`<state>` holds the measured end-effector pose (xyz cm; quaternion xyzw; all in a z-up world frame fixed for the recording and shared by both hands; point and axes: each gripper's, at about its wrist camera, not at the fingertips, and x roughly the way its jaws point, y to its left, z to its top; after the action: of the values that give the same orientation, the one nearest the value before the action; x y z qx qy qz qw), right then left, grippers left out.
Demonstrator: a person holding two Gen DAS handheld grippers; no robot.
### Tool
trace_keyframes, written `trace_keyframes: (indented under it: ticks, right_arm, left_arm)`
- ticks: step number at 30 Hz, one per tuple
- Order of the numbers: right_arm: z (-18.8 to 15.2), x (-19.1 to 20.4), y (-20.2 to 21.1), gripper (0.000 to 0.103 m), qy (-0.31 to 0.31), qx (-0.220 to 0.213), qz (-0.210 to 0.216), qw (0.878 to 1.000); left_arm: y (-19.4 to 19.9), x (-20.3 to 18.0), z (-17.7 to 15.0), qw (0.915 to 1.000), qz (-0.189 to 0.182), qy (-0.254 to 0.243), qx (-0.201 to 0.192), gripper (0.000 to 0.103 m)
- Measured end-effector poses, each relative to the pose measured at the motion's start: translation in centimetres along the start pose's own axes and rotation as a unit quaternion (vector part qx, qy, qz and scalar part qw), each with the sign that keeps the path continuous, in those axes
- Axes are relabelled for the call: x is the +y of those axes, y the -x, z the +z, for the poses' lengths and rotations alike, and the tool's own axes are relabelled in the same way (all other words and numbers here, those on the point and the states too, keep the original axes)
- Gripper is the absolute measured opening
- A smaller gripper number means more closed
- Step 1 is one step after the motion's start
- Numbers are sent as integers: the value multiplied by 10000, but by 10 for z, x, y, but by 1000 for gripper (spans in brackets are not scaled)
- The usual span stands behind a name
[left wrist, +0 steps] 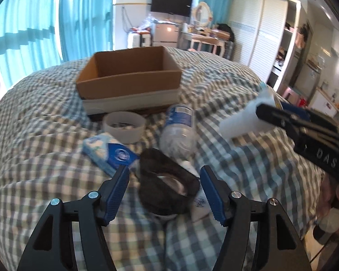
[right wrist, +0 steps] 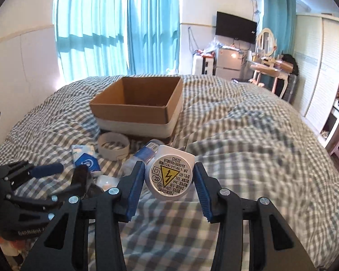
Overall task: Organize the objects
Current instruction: 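Carry the hair dryer and plug adapter into the box and release both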
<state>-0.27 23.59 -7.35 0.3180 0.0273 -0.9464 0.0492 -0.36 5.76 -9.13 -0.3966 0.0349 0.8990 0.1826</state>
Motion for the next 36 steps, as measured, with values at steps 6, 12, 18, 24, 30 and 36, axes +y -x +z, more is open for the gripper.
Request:
trace_keyframes:
  ticks: [6, 12, 18, 24, 30, 36]
  right_arm:
    - [-4, -3, -8, 44, -41, 119, 53, 9999]
    - [-9, -2, -9, 44, -1, 126, 56, 9999]
    - [-8, 6, -3, 44, 113, 27, 36, 9999]
    - [5, 12, 6, 44, 177, -117, 126, 9997]
    - [24, 20, 7, 44, 318, -238, 237, 9989]
    - [66, 30, -1, 44, 585, -424, 329, 9968]
  left_arm:
    - [-30, -3, -6, 9995, 42, -26, 313, 69]
    - [-26, 10, -7, 9993, -86, 263, 239, 56]
    - [-5, 12, 0, 9997, 45, 259, -25, 47]
    - [11, 27, 17, 9990, 18, 362, -272, 30]
    - [13, 43, 35, 9981, 30, 446, -415, 30]
    - [17, 61, 87, 9964, 42, 463, -714, 30]
